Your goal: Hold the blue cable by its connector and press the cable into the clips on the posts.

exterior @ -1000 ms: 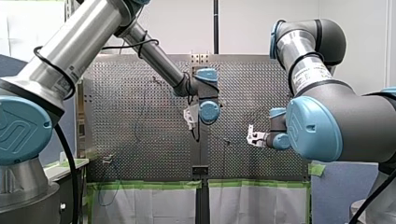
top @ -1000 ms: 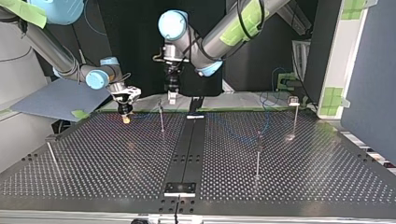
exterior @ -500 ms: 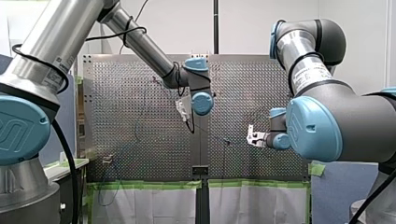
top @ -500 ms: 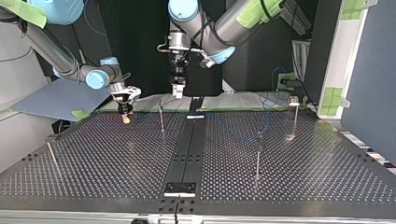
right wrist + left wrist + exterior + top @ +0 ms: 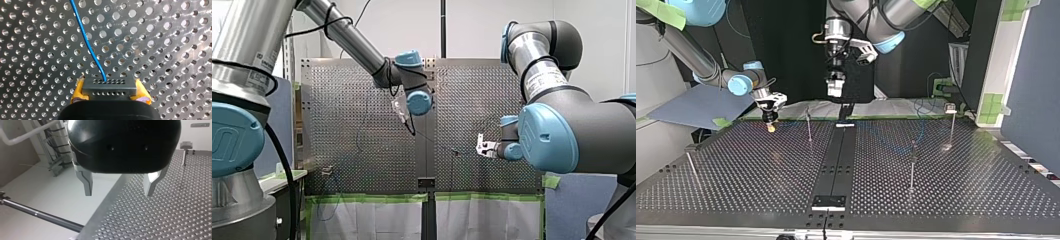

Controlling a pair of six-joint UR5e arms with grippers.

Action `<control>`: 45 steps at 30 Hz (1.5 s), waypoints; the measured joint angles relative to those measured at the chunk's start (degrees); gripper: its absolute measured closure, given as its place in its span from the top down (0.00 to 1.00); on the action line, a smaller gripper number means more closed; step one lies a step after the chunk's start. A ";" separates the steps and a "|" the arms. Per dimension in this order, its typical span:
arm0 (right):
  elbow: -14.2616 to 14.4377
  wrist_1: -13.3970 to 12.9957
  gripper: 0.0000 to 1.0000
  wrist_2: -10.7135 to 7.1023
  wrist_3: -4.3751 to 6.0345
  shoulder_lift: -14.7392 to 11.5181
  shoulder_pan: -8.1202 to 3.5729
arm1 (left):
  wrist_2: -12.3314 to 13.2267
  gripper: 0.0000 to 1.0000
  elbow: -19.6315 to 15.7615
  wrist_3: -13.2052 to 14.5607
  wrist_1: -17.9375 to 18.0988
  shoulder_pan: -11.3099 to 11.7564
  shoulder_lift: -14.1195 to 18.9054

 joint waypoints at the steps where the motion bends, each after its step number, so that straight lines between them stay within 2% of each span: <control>1: 0.00 0.00 0.00 0.00 0.01 0.00 0.00 | -0.07 1.00 -0.66 -0.05 0.12 -0.05 0.64; 16: 0.00 0.00 0.00 0.00 0.02 0.00 0.00 | -0.18 1.00 -8.49 -0.58 -0.04 -0.24 8.49; 26: -0.01 0.03 0.00 -0.07 0.01 -0.01 -0.02 | 0.36 1.00 -13.90 -3.80 -4.23 -0.72 13.04; 33: -0.01 0.03 0.00 -0.12 0.01 0.00 -0.02 | 2.01 1.00 -17.68 -6.78 -7.98 -1.04 13.11; 37: 0.00 0.03 0.00 -0.12 0.00 -0.01 -0.01 | 2.67 1.00 -19.88 -7.64 -9.46 -1.04 12.09; 45: -0.01 0.14 0.00 -0.16 -0.02 -0.01 -0.02 | 3.26 1.00 -24.28 -7.89 -6.53 -0.92 7.96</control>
